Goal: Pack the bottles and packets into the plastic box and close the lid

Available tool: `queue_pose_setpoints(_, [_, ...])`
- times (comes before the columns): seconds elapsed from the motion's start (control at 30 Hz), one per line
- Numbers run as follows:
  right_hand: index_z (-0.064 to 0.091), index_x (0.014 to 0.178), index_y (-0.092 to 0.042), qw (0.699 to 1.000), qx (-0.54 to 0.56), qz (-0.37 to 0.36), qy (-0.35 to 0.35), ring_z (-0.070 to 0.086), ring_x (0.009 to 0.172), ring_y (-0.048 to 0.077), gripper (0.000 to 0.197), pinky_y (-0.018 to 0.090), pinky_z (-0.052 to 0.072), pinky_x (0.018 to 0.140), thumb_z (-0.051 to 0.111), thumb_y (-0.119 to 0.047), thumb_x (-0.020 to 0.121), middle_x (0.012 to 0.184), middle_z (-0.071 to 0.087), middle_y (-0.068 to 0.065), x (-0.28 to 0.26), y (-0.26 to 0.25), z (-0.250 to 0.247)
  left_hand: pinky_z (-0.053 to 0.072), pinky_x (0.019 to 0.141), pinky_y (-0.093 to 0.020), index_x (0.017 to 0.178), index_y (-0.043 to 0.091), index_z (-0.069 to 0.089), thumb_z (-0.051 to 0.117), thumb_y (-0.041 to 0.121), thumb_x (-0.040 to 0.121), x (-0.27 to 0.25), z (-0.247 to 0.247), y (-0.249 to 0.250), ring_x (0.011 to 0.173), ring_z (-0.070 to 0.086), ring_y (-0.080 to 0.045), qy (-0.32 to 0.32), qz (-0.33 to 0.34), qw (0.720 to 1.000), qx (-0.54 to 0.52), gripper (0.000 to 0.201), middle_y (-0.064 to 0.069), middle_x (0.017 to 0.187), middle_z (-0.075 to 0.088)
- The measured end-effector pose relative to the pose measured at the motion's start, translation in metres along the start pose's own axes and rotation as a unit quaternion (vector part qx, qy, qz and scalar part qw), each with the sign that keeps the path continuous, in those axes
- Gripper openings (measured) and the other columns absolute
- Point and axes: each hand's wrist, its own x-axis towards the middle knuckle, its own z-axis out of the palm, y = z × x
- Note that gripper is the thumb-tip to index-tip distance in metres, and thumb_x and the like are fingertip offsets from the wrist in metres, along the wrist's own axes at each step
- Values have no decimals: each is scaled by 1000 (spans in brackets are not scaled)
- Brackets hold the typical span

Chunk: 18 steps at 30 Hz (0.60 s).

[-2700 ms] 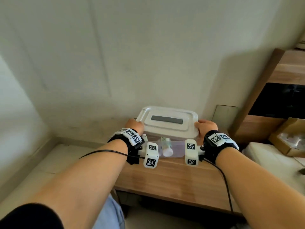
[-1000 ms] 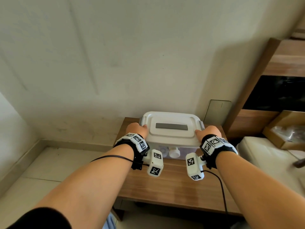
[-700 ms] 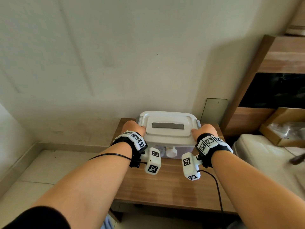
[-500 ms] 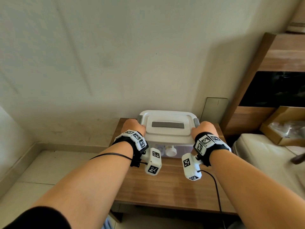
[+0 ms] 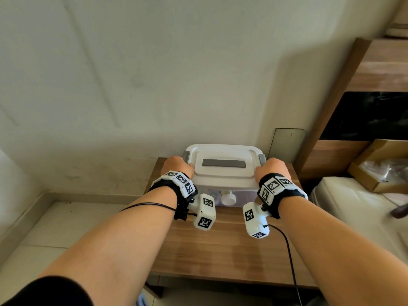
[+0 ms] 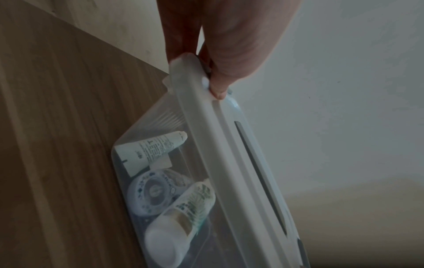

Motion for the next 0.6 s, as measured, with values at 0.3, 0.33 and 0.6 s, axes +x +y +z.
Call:
queue_pose_setpoints(0.3, [65, 103, 0, 1000, 22, 1, 8, 59, 73, 31, 28, 31, 47, 63, 54, -23, 90, 96, 66, 16, -1, 3, 2, 52, 81, -33, 107, 1, 69, 54, 31, 91, 0, 0, -2, 100, 68, -35, -17, 17, 1000, 19, 37, -16, 108, 72])
queue_pose_setpoints(0.33, [65, 102, 0, 1000, 26, 2, 5, 58, 73, 31, 28, 31, 46, 63, 54, -23, 90, 97, 66, 17, -1, 4, 2, 50, 79, -33, 107, 0, 68, 53, 30, 92, -3, -2, -2, 102, 67, -35, -15, 20, 999, 27, 36, -17, 109, 72])
queue_pose_setpoints(0.6, [62, 115, -3, 999, 28, 1, -25, 59, 84, 32, 44, 32, 45, 70, 48, -40, 95, 106, 67, 15, -7, 11, 2, 46, 103, -43, 135, 4, 47, 46, 29, 95, -16, -4, 2, 124, 55, -35, -72, -24, 996, 53, 47, -16, 139, 53])
